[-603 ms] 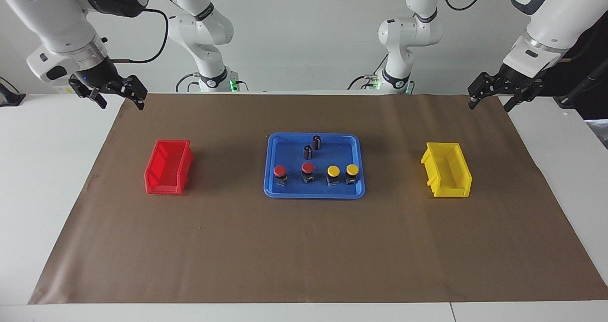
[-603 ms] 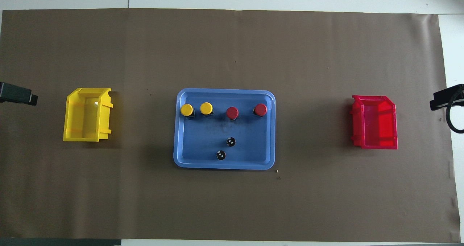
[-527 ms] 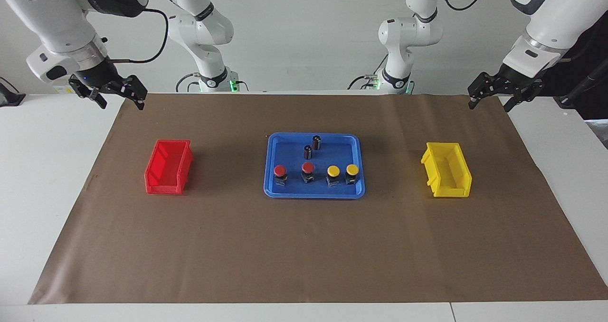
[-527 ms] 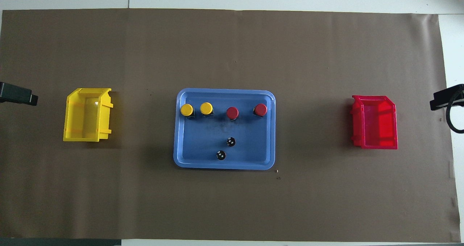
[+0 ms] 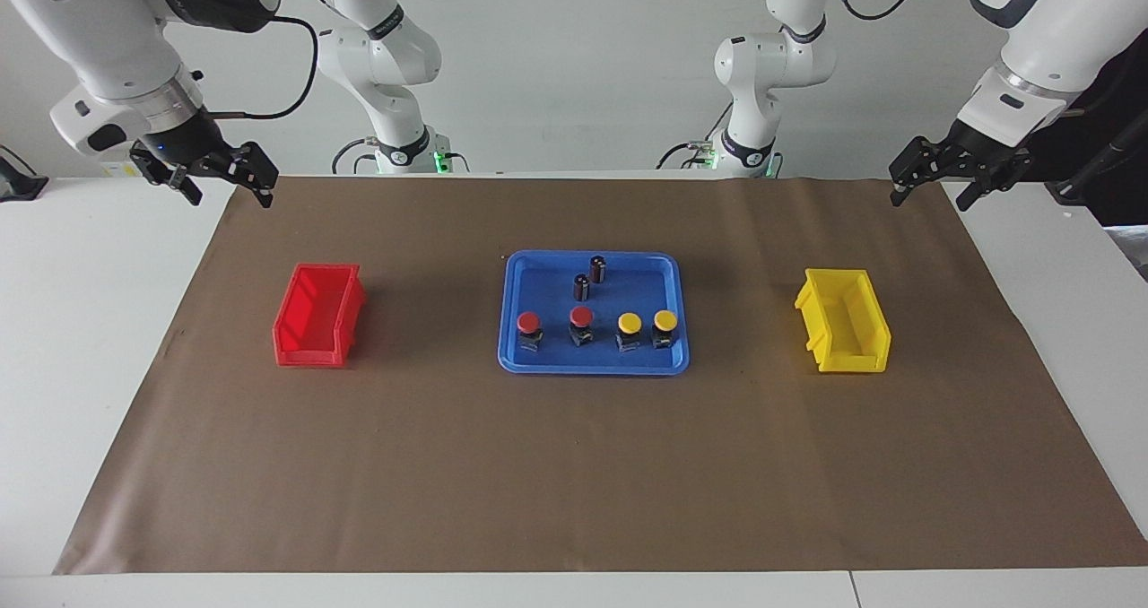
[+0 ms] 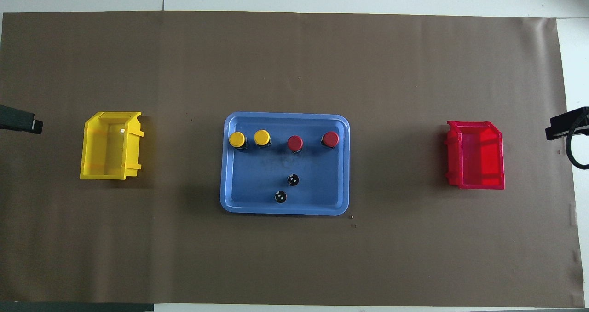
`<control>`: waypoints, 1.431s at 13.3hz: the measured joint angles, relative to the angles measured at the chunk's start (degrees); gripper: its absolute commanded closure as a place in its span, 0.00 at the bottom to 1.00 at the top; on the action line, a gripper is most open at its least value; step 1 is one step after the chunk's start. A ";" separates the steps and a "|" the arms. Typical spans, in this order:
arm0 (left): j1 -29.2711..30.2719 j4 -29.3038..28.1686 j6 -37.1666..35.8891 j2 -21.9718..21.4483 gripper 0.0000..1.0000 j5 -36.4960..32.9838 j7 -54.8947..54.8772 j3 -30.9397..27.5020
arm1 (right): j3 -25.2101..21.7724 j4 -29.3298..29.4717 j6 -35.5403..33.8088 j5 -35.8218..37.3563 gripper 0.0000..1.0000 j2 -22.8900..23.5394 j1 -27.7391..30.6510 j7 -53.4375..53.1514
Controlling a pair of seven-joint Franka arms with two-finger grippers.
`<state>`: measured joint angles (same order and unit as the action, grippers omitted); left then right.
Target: Sort red and yellow buttons by color
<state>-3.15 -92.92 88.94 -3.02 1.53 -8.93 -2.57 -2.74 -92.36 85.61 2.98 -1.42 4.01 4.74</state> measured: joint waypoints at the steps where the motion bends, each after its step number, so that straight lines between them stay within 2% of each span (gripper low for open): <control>1: 0.00 0.00 0.00 0.00 0.00 0.00 0.00 0.04 | 0.03 0.00 0.00 0.00 0.00 0.00 -0.24 0.00; 4: 0.00 0.00 0.00 0.00 0.00 0.00 0.00 0.07 | 0.41 0.56 0.44 0.00 0.00 0.14 -1.78 0.00; 6: 0.00 0.00 0.00 0.00 0.00 0.00 0.00 0.04 | 2.92 3.23 0.74 -0.14 0.00 1.19 -1.89 -0.58; 8: 0.00 0.00 0.00 0.00 0.00 0.00 0.00 0.04 | 8.20 4.97 1.50 -0.32 0.00 3.28 -2.03 -7.40; 11: 0.00 0.00 0.00 0.00 0.00 0.00 0.00 0.04 | 19.92 6.14 7.25 -0.20 0.00 9.33 -3.07 -24.90; 13: 0.00 0.00 0.00 0.00 0.00 0.00 0.00 0.04 | 22.40 6.06 13.33 0.83 0.00 13.77 -8.16 -34.85; 15: 0.00 0.00 0.00 0.00 0.00 0.00 0.00 0.04 | 22.64 2.56 20.83 2.51 0.00 16.97 -12.96 -41.77; 19: 0.00 0.00 0.00 0.00 0.00 0.00 0.00 0.04 | 22.50 -10.86 34.54 2.71 0.00 15.26 -13.10 -42.82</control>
<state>-3.15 -92.92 88.94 -3.02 1.53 -8.93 -2.53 19.75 -103.22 120.15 5.70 13.84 -9.09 -38.08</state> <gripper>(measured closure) 0.000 0.000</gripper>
